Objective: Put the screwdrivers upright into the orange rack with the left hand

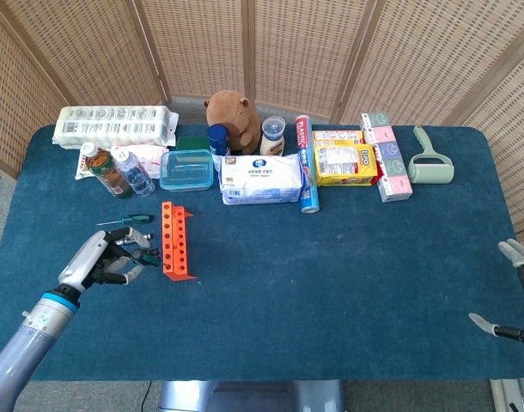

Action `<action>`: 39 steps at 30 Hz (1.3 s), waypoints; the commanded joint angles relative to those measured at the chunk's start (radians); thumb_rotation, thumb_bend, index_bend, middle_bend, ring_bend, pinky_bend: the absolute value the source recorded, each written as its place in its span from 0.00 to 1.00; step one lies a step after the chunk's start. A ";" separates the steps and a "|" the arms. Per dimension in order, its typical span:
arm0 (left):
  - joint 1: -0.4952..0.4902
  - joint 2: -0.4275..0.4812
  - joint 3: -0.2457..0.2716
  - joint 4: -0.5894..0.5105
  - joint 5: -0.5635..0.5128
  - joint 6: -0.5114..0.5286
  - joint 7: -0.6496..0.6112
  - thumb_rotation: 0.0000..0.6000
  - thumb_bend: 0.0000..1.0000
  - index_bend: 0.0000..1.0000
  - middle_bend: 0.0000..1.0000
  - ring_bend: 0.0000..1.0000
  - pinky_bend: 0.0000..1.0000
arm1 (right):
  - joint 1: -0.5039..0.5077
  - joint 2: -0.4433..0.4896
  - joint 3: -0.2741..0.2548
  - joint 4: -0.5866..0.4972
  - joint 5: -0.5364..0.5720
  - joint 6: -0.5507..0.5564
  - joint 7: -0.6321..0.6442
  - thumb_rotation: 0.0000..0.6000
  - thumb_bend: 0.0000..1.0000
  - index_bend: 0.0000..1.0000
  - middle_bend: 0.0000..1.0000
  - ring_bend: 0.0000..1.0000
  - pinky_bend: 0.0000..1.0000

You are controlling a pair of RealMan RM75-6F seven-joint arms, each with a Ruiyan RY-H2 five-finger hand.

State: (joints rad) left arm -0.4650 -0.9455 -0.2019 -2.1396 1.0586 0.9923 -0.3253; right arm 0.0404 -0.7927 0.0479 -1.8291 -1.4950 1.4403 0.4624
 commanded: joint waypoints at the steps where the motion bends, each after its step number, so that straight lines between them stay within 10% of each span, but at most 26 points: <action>1: -0.007 -0.003 0.001 0.003 -0.011 -0.006 0.015 1.00 0.42 0.51 1.00 1.00 1.00 | 0.001 0.000 0.000 -0.001 -0.001 -0.002 -0.002 1.00 0.00 0.02 0.02 0.00 0.00; 31: -0.101 -0.074 0.015 0.035 -0.214 -0.026 0.224 1.00 0.42 0.51 1.00 1.00 1.00 | -0.002 0.009 0.001 -0.002 0.006 -0.004 0.014 1.00 0.00 0.02 0.02 0.00 0.00; 39: -0.106 -0.079 0.018 0.028 -0.216 -0.019 0.250 1.00 0.35 0.21 1.00 1.00 1.00 | -0.001 0.010 0.002 0.000 0.013 -0.010 0.019 1.00 0.00 0.02 0.02 0.00 0.00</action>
State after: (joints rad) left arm -0.5720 -1.0239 -0.1840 -2.1099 0.8406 0.9721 -0.0771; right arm 0.0399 -0.7826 0.0503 -1.8289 -1.4818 1.4299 0.4817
